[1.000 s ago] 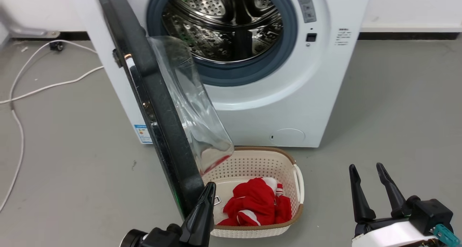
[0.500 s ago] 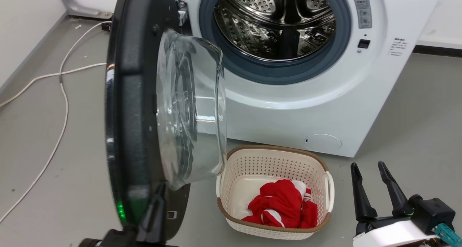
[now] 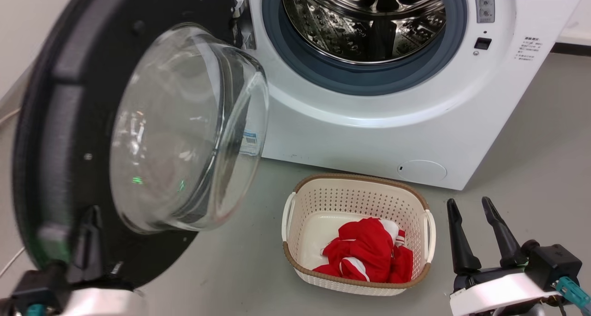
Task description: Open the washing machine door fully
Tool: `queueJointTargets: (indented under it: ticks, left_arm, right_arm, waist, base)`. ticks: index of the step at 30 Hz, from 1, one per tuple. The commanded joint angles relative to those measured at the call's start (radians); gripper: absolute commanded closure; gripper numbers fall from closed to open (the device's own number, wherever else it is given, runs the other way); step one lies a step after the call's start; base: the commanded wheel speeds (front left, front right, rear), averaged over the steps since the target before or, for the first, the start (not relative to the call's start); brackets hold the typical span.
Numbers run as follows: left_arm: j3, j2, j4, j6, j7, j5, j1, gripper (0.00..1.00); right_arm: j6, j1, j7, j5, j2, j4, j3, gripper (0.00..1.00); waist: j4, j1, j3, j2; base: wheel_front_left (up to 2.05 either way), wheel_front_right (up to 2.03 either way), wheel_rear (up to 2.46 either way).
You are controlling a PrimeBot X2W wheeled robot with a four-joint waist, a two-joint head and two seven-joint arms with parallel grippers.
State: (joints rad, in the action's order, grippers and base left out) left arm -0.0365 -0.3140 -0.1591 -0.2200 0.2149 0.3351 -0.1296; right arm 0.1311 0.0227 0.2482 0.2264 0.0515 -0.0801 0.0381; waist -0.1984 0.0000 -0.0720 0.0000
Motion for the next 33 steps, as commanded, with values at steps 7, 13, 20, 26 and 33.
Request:
queueJointTargets:
  ticks: [7,13,20,26,33]
  left_arm:
    - [0.133,-0.046,0.126,0.028,0.038,0.076,0.099,1.00]
    - [0.218,-0.080,0.233,0.068,0.049,0.104,0.164,1.00]
    - [0.293,-0.090,0.329,0.127,0.052,0.099,0.251,1.00]
    - [0.330,-0.052,0.354,0.159,0.050,0.057,0.244,1.00]
    - [0.324,0.021,0.307,0.189,0.050,-0.002,0.160,1.00]
  right_arm:
    - [-0.001,-0.031,-0.008,-0.017,-0.002,0.011,-0.012,0.00]
    - [-0.001,-0.047,-0.013,-0.023,-0.003,0.017,-0.015,0.00]
    - [-0.001,-0.060,-0.015,-0.018,-0.003,0.016,-0.009,0.00]
    - [-0.001,-0.055,-0.012,-0.006,-0.003,-0.002,-0.005,0.00]
    - [-0.001,-0.023,-0.003,0.020,-0.003,-0.022,-0.001,0.00]
  waist:
    - [0.011,0.0000,-0.053,0.0000]
    - [0.011,0.0000,-0.077,0.0000]
    - [0.010,0.0000,-0.088,0.0000]
    - [0.019,0.0000,-0.063,0.0000]
    - [0.019,0.0000,-0.006,0.0000]
  base:
    - [0.00,0.00,0.00]
    - [0.00,0.00,0.00]
    - [0.00,0.00,0.00]
    - [0.00,0.00,0.00]
    - [0.00,0.00,0.00]
